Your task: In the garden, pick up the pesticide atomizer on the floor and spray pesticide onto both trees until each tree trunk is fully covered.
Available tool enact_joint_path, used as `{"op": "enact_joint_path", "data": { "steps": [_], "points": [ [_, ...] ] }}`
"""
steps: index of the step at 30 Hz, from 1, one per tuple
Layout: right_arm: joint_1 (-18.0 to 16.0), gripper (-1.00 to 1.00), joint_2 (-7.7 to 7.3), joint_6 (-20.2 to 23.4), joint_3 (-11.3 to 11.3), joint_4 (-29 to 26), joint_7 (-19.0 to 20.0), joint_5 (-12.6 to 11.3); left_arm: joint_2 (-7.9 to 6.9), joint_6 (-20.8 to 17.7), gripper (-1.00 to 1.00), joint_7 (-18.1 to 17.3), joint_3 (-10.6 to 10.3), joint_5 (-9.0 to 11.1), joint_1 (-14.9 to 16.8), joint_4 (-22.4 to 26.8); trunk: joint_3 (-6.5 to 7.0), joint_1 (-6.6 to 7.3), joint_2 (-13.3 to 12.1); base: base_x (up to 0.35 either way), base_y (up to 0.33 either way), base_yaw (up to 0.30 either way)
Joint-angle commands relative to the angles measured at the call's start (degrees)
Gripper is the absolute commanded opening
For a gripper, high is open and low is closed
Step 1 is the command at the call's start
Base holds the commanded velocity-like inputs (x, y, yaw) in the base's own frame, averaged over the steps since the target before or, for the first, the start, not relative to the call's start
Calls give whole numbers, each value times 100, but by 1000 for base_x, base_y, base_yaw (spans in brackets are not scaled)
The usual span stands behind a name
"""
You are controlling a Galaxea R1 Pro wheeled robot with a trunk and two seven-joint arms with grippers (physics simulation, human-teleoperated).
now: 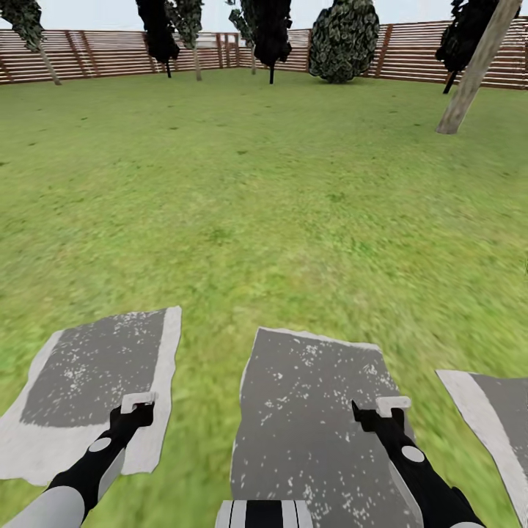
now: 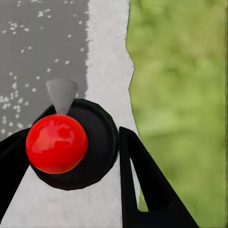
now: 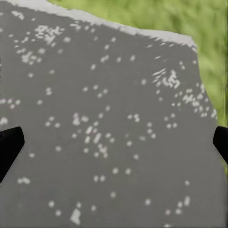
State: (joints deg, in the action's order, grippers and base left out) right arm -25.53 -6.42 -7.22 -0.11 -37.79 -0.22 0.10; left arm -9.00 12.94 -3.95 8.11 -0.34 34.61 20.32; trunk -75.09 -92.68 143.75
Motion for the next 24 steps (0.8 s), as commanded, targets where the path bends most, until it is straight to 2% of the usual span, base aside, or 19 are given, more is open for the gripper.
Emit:
{"op": "enact_joint_path", "data": {
  "steps": [1, 5, 8, 12, 14, 17, 19, 21, 24],
  "points": [
    [-1, 100, 2, -67, 0, 16, -3, 2, 3, 15, -100, -42, 42, -5, 2, -6, 28, 3, 0, 0, 0, -103],
    [10, 100, 13, -676, 2, 347, -2, 1, 5, 15, -100, -51, 39, -29, -33, -17, 152, 14, -6, 0, 0, -105],
    [12, 100, 16, -1190, 8, 574, 18, 8, 2, 20, -100, -53, 41, -40, -205, -3, 245, 21, -10, 0, 0, -108],
    [13, 100, 7, -1446, 10, 848, 24, 18, -33, 28, -100, -47, 41, -41, -521, 27, 369, 32, -15, 0, 0, -110],
    [38, 100, 0, -1561, 9, 1217, 10, 12, -67, 33, -100, -46, 42, -27, -740, 59, 431, 37, -18, 0, 0, -110],
    [83, 100, -19, -1811, 1, 1702, 2, 6, -87, 35, -100, -45, 42, -17, -903, 71, 524, 44, -22, 0, 0, -110],
    [100, 100, -60, -2141, 1, 2059, -1, -2, -94, 38, -100, -43, 42, -14, -1014, 66, 586, 50, -25, 0, 0, -110],
    [118, 100, -104, -2737, 7, 2575, -2, -1, -100, 65, -100, -38, 42, 15, -1239, 68, 648, 55, -27, 0, 0, -110],
    [126, 100, -95, -3045, 14, 3047, 8, -8, -96, 306, -100, -26, 43, 40, -1430, 33, 741, 62, -31, 0, 0, -110]
  ]
}}
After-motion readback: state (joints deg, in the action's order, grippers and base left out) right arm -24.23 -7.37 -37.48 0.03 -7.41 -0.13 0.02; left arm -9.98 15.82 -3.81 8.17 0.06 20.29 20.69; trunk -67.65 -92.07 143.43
